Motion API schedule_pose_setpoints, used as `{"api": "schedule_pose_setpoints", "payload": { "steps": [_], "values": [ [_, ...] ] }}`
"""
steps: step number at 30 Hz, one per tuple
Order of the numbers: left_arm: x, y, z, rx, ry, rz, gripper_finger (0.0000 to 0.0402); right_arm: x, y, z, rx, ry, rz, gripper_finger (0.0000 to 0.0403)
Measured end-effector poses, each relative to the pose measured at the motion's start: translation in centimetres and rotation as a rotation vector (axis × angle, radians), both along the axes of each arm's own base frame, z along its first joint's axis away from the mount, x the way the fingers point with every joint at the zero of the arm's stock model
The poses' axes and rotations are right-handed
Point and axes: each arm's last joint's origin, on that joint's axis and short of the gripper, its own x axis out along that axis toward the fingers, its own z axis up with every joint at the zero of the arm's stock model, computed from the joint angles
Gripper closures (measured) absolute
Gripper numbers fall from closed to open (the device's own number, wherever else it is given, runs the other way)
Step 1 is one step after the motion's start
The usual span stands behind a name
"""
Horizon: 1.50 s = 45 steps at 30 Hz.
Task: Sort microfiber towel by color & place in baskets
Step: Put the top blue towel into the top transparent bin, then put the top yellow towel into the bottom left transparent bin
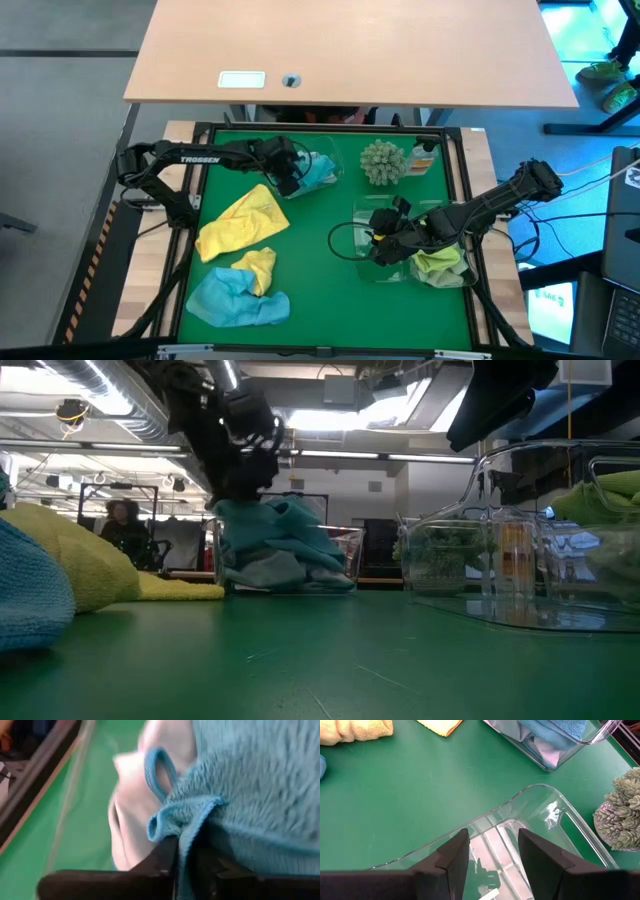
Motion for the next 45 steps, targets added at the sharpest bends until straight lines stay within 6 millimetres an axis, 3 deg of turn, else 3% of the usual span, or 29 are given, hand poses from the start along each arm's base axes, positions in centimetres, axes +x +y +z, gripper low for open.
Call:
{"api": "schedule_pose_setpoints", "payload": {
  "steps": [11, 16, 21, 26, 32, 38, 45],
  "values": [
    [1.5, 0.6, 7.4, 0.042, 0.010, -0.064, 0.0242, 0.0, 0.0, 0.0, 0.000, 0.000, 0.000, 0.0233],
    [1.1, 0.0, 11.4, 0.027, 0.060, -0.089, 0.0222, 0.0, 0.0, 0.0, 0.000, 0.000, 0.000, 0.0233],
    [0.7, -1.3, 13.4, -0.073, 0.068, -0.109, 0.0219, 0.0, 0.0, 0.0, 0.000, 0.000, 0.000, 0.0233],
    [0.5, -3.5, 13.0, -0.204, 0.125, -0.126, 0.0219, 0.0, 0.0, 0.0, 0.000, 0.000, 0.000, 0.0233],
    [0.9, -7.1, 11.1, -0.267, 0.192, -0.145, 0.0219, 0.0, 0.0, 0.0, 0.000, 0.000, 0.000, 0.0233],
    [1.4, -10.5, 7.5, -0.280, 0.214, -0.181, 0.0219, 0.0, 0.0, 0.0, 0.002, -0.004, 0.000, 0.0233],
    [0.8, -12.4, 3.4, -0.283, 0.236, -0.121, 0.0219, 0.0, 0.0, 0.0, 0.002, -0.004, 0.000, 0.0233]
  ]
}}
